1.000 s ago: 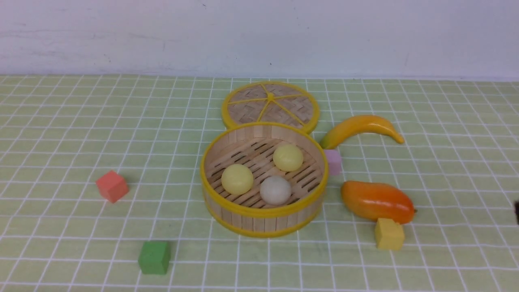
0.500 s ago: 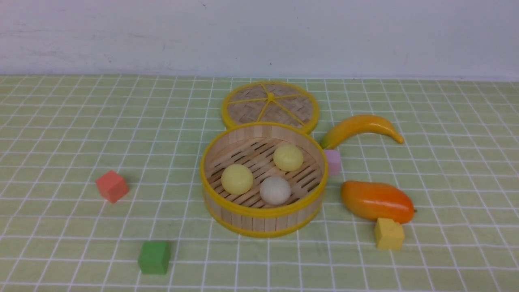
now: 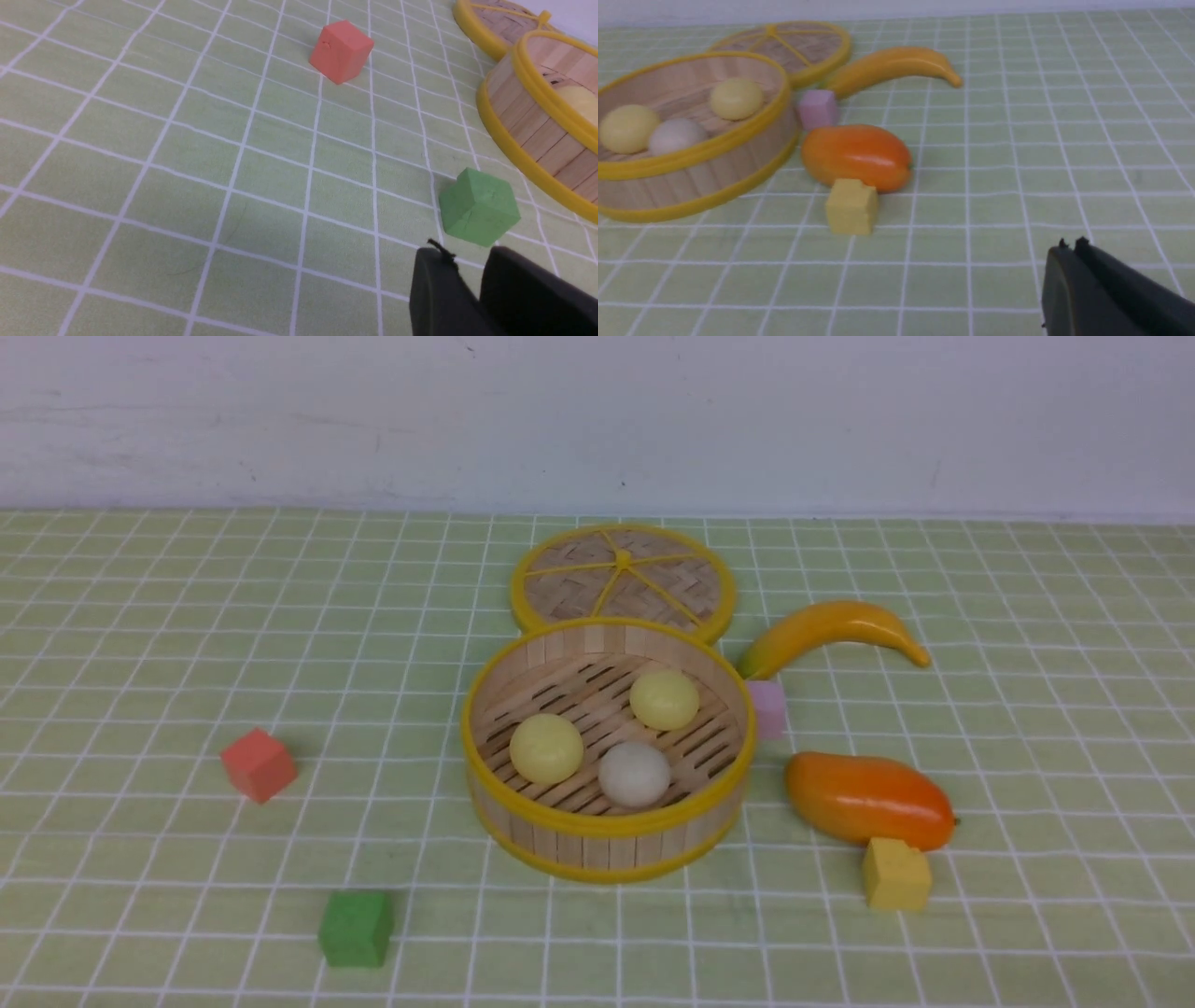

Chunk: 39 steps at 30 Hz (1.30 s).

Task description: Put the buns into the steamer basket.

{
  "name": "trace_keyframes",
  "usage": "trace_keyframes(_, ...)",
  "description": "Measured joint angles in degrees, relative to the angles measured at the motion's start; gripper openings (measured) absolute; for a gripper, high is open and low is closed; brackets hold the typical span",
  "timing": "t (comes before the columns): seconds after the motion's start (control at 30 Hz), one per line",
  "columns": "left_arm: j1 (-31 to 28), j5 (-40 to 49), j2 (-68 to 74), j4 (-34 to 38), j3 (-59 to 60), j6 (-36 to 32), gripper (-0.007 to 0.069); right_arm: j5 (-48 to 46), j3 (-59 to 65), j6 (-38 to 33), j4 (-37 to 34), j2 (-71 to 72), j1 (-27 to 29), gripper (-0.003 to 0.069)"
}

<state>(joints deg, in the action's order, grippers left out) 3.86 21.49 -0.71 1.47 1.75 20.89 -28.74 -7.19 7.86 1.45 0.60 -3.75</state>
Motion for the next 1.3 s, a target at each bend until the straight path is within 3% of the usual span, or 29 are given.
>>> trace_keyframes(0.1, 0.0, 0.0, 0.0, 0.0, 0.0, 0.0, 0.0146, 2.1, 5.6, -1.4, -2.0, 0.0, 5.5, -0.0010)
trace_keyframes(0.23, 0.0, 0.0, 0.0, 0.0, 0.0, 0.0, 0.0151, 4.8, 7.8, -5.7, -3.1, 0.0, 7.1, -0.0008)
trace_keyframes(0.37, 0.0, 0.0, 0.0, 0.0, 0.0, 0.0, 0.0155, 5.7, 8.0, -8.8, -3.5, 0.0, 7.2, -0.0004)
trace_keyframes(1.3, 0.0, 0.0, 0.0, 0.0, 0.0, 0.0, 0.0175, 6.3, 8.2, -8.9, -4.1, 0.0, 7.2, 0.0011)
